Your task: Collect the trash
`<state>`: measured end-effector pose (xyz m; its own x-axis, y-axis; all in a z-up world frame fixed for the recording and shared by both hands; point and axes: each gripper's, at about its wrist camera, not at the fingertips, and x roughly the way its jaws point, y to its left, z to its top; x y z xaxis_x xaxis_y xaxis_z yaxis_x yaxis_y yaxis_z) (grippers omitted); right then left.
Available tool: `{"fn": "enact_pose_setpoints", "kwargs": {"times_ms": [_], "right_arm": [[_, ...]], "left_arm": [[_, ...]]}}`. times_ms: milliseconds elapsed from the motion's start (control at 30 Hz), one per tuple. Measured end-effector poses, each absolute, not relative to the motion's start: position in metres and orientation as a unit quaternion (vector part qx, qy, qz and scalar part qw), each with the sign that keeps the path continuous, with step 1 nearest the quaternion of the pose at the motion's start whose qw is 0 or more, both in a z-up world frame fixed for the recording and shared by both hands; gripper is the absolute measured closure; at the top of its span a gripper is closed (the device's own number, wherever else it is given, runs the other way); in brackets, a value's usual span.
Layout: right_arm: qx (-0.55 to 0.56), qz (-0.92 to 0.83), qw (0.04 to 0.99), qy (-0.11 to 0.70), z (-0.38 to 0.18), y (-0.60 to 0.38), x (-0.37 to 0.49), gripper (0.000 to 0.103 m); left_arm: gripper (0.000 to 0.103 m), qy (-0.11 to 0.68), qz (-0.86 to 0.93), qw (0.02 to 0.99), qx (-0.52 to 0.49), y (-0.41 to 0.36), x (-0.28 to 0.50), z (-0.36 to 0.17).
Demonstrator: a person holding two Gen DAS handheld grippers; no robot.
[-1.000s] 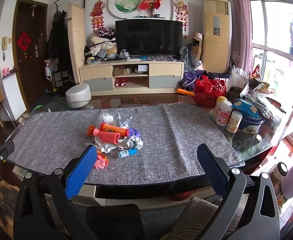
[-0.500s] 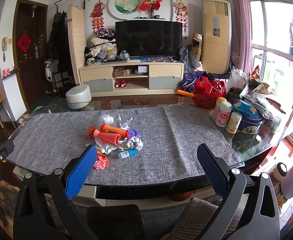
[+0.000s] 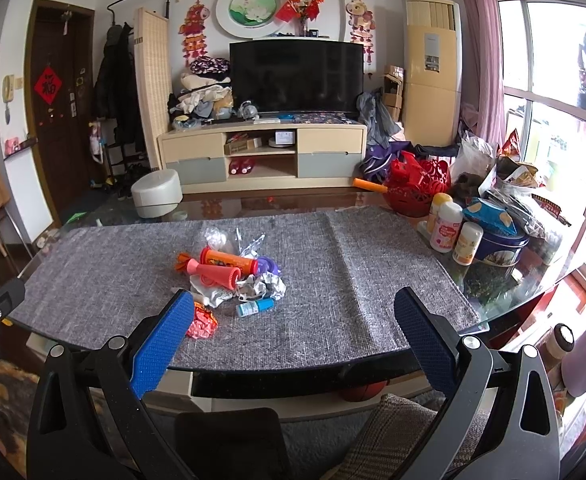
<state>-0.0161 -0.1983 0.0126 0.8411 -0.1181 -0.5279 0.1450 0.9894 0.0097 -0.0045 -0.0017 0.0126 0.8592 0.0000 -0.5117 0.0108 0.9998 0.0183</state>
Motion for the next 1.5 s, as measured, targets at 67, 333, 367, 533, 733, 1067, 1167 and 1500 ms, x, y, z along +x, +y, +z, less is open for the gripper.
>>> {"fn": "enact_pose_setpoints", "kwargs": {"times_ms": [67, 333, 367, 533, 733, 1067, 1167, 1500], "right_arm": [[0.025, -0.069, 0.959, 0.274, 0.013, -0.198, -0.016, 0.003], [0.025, -0.069, 0.959, 0.273, 0.013, -0.198, -0.016, 0.003], [0.026, -0.069, 0.959, 0.273, 0.014, -0.198, -0.015, 0.003], [0.013, -0.078, 0.96, 0.267, 0.016, -0.195, -0.017, 0.003], [0.015, -0.085, 0.962, 0.26, 0.014, -0.203, -0.014, 0.003], [0.046, -0.074, 0.953, 0.289, -0.012, -0.216, 0.008, 0.003], [0.057, -0.057, 0.947, 0.312, -0.027, -0.22, 0.019, 0.003], [0.049, -0.03, 0.931, 0.36, -0.068, -0.222, 0.067, 0.003]], "left_arm": [[0.008, 0.266, -0.003, 0.964, 0.01, -0.001, -0.005, 0.013], [0.008, 0.264, -0.003, 0.964, 0.01, -0.002, -0.005, 0.012], [0.008, 0.265, -0.003, 0.964, 0.01, -0.001, -0.005, 0.011], [0.008, 0.264, -0.002, 0.964, 0.01, -0.001, -0.005, 0.011], [0.008, 0.267, 0.001, 0.964, 0.009, 0.001, -0.003, 0.017], [0.008, 0.283, -0.007, 0.959, 0.022, -0.006, 0.021, -0.005], [0.008, 0.293, -0.002, 0.956, 0.031, -0.008, 0.032, -0.016], [0.008, 0.351, -0.022, 0.935, 0.036, -0.016, 0.074, -0.059]]}}
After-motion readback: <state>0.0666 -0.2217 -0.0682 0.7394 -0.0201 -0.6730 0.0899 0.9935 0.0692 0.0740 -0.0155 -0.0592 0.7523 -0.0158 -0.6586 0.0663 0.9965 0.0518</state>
